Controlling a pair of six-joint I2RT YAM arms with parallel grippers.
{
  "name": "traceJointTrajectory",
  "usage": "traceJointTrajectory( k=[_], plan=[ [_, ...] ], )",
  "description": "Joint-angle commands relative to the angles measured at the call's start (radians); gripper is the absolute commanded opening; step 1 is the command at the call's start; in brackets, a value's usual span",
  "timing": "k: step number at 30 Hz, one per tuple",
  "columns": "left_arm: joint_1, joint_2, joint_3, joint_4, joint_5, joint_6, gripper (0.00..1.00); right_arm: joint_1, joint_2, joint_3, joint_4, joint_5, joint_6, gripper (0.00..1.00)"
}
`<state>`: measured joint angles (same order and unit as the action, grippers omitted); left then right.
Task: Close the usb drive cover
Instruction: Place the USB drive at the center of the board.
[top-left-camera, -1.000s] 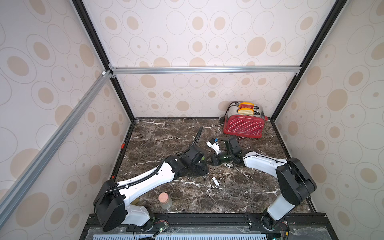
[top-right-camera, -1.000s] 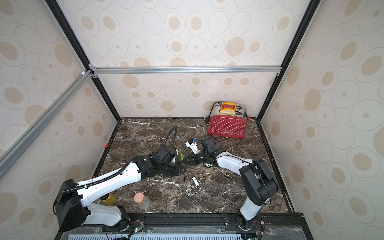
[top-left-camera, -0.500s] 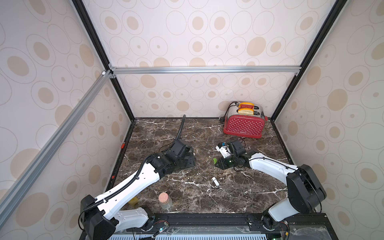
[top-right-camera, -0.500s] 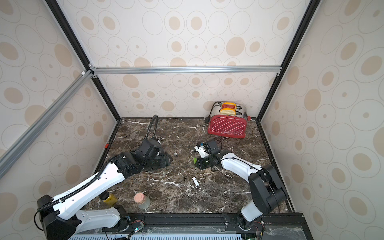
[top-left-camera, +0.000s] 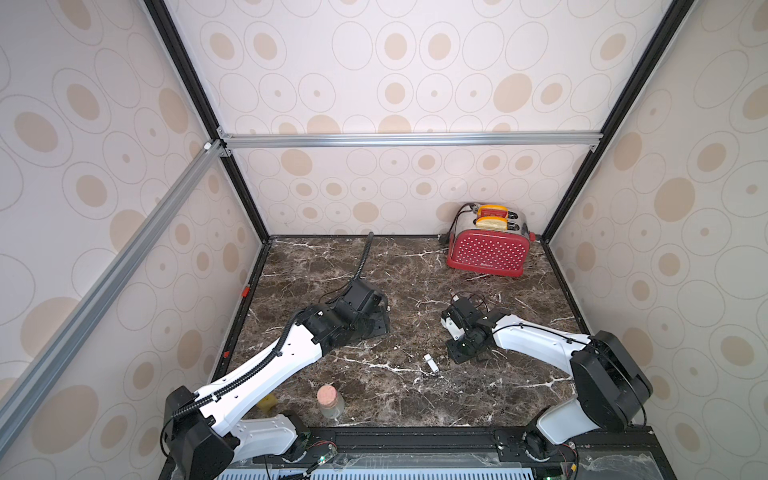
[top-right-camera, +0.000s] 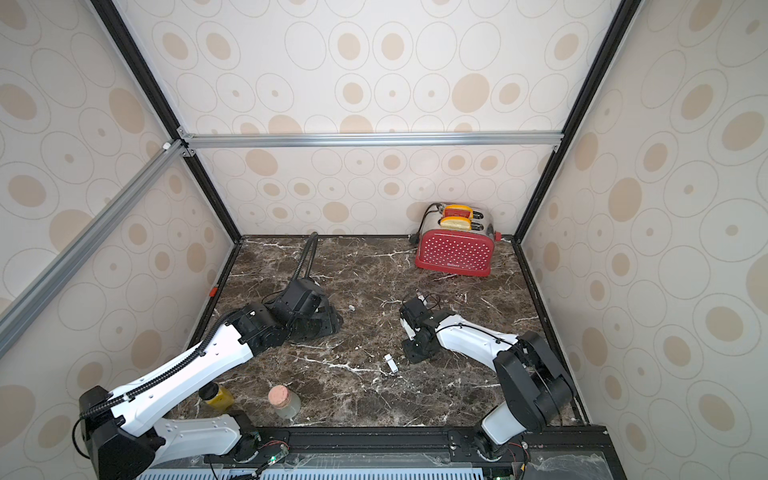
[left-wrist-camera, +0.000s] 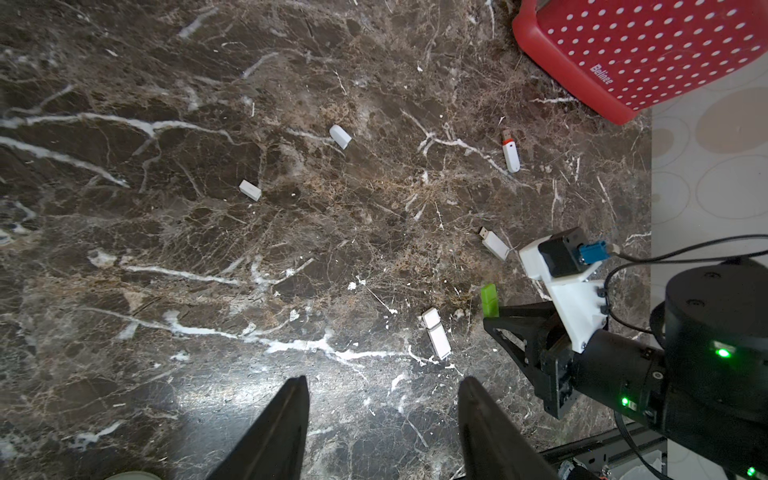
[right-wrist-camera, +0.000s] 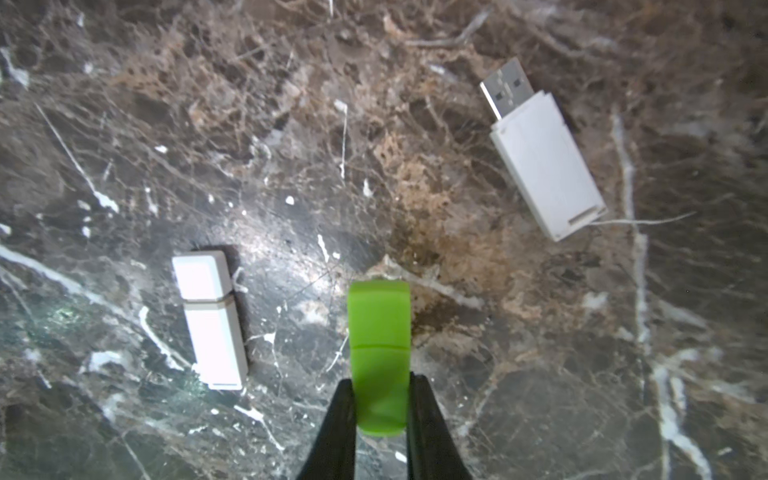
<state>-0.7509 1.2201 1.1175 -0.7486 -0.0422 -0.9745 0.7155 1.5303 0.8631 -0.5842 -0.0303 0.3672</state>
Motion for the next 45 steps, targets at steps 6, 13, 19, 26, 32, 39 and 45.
traceJointTrajectory(
  k=[6, 13, 19, 26, 32, 39, 45],
  plan=[
    [0.01, 0.005, 0.002, -0.047, -0.033, 0.013, 0.6, 0.029, 0.058, 0.012, -0.044, 0.06, -0.003, 0.0],
    [0.012, 0.0, -0.004, -0.063, -0.044, 0.016, 0.63, 0.037, 0.094, 0.018, -0.039, 0.049, -0.008, 0.04],
    [0.016, 0.005, -0.007, -0.076, -0.057, 0.006, 0.63, 0.043, 0.094, 0.021, -0.044, 0.047, -0.007, 0.16],
    [0.028, 0.043, -0.012, -0.081, -0.058, -0.046, 0.63, 0.044, 0.079, 0.027, -0.059, 0.053, -0.012, 0.24],
    [0.1, 0.075, -0.04, -0.047, 0.011, -0.127, 0.64, 0.044, 0.052, 0.038, -0.083, 0.068, -0.019, 0.34],
    [0.203, 0.125, -0.083, 0.026, 0.094, -0.259, 0.64, 0.044, -0.022, 0.061, -0.121, 0.115, -0.034, 0.42],
    [0.234, 0.214, -0.051, 0.027, 0.116, -0.369, 0.64, 0.043, -0.12, 0.076, -0.149, 0.157, -0.046, 0.49]
  ],
)
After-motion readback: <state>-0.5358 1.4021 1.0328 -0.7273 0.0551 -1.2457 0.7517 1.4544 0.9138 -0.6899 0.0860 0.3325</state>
